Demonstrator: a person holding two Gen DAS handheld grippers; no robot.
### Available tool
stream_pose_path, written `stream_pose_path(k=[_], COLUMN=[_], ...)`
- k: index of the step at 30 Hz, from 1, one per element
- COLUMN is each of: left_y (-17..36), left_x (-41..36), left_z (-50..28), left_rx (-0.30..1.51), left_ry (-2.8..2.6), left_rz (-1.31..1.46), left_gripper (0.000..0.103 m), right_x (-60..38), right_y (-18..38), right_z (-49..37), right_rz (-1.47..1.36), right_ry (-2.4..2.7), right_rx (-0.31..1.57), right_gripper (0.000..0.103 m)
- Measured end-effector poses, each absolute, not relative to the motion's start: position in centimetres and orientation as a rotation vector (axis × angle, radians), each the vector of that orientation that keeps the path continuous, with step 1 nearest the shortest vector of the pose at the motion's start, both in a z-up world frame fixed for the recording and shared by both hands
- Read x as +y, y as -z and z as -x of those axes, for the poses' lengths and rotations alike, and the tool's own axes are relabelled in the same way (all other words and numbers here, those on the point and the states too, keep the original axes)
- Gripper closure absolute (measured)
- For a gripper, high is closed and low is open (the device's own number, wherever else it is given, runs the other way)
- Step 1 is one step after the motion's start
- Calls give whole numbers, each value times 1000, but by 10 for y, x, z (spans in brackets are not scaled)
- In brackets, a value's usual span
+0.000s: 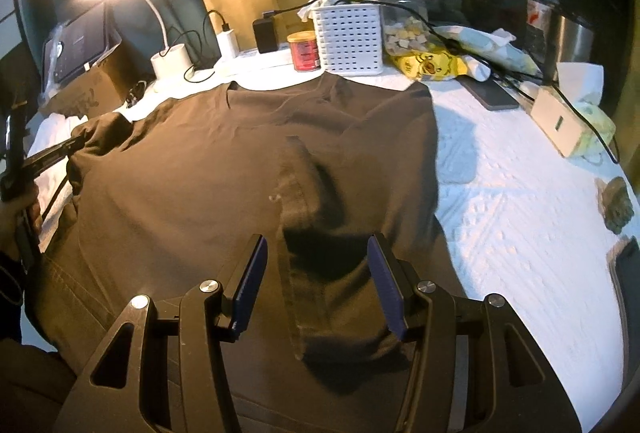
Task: Fold small clothes
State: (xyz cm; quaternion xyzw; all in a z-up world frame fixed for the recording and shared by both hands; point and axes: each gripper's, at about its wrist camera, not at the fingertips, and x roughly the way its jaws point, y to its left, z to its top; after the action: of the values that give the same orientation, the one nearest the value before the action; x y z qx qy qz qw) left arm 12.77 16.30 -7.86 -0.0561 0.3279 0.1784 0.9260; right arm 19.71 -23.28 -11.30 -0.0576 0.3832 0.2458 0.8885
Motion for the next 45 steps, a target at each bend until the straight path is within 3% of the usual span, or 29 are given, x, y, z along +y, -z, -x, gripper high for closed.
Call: stream_pose_path(k=[12,26,27,29,30,31,33,40,41,43,44,45], left_y=[67,105,105,101,98,93,86,98,101,112,115,114], left_x=[100,41,39,37,36,36,37,23,20,13,10,8], left_z=[-157,-184,-184,-185,-185,-186,-189,-224,-227,-237,-240,-242], left_rx=[703,893,902,911,908,899,878,929,934,969,981,959], left_ry=[-185,39,58,81,86,87,93,133,146,168,175,180], left_rz=[54,3,4,6,5,6,14,-81,-89,-114,-119,-125], left_gripper=[94,92,89,70,50,37,36,36,40,79,80,92], right_x=[-261,-280,-280,-280,-280,-280,-281,-283,-284,-286,-287,-289], right_y=[116,125,125,125,124,124,124,124,125,125,126,126], right_z=[-198,-198,-199,-199,-199,-199,-199,-199,-199,-200,-201,-201], right_rz=[55,12,11,9,8,8,7,1,-1,-6,-8,-10], right_ry=[-505,-486,-486,-487,-488,-488,-491,-489,-486,-480,-475,-471], right_rx=[776,786,786,785,784,783,781,782,782,784,785,786], right_gripper=[48,48,48,48,48,48,48,48,48,48,48,48])
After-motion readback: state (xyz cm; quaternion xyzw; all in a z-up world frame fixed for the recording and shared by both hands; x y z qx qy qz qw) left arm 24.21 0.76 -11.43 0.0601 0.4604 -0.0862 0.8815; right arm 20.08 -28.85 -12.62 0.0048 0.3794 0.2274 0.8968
